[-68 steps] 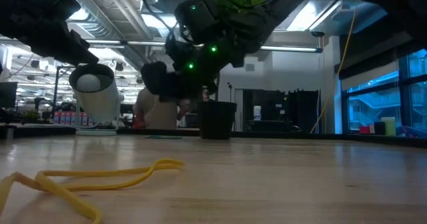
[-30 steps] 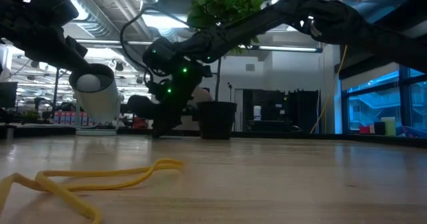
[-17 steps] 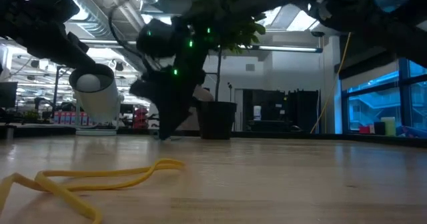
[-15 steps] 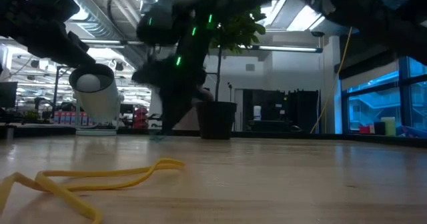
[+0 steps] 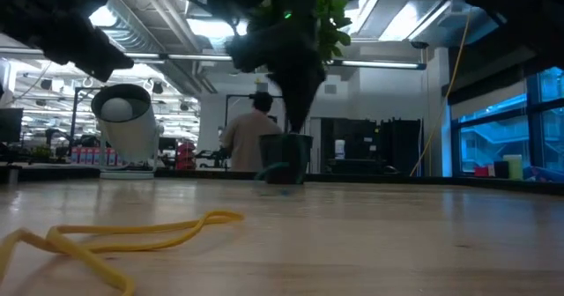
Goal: Pick and place rubber bands into bin
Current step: Put the blue rubber band into the gray bin
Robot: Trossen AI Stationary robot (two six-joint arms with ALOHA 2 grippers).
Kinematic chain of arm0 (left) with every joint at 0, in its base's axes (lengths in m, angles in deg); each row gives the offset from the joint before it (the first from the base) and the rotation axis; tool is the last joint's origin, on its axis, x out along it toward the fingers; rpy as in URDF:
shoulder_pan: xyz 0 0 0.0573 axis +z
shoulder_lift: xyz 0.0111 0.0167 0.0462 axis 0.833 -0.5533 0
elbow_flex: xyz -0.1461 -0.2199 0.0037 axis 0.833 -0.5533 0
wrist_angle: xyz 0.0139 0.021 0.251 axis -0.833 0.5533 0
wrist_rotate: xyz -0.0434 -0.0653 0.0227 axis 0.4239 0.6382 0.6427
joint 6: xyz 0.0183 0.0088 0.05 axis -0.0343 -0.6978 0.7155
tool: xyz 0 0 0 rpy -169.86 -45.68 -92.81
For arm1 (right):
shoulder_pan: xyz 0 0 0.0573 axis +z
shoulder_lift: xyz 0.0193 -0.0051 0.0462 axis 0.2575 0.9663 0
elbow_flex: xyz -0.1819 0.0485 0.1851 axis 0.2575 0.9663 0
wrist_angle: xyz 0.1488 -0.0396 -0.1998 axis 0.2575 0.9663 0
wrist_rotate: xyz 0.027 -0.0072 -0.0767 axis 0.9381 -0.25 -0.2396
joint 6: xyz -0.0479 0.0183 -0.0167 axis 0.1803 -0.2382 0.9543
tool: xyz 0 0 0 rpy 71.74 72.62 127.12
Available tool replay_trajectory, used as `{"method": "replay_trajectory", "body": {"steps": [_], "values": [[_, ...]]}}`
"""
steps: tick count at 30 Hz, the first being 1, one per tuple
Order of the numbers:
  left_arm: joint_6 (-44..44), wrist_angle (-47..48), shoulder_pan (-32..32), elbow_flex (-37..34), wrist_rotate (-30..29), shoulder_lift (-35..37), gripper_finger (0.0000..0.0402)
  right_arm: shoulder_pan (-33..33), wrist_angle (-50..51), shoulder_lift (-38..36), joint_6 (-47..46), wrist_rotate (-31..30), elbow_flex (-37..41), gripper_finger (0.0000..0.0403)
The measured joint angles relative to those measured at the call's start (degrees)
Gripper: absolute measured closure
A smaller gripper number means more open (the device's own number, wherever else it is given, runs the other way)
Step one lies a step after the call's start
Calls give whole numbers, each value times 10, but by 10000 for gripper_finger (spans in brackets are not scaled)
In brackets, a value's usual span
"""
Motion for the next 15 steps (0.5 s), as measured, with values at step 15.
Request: {"method": "replay_trajectory", "body": {"steps": [15], "values": [[-52, -52, -20, 17, 10, -122, 400, 120, 72, -106, -33, -22, -1, 403]]}}
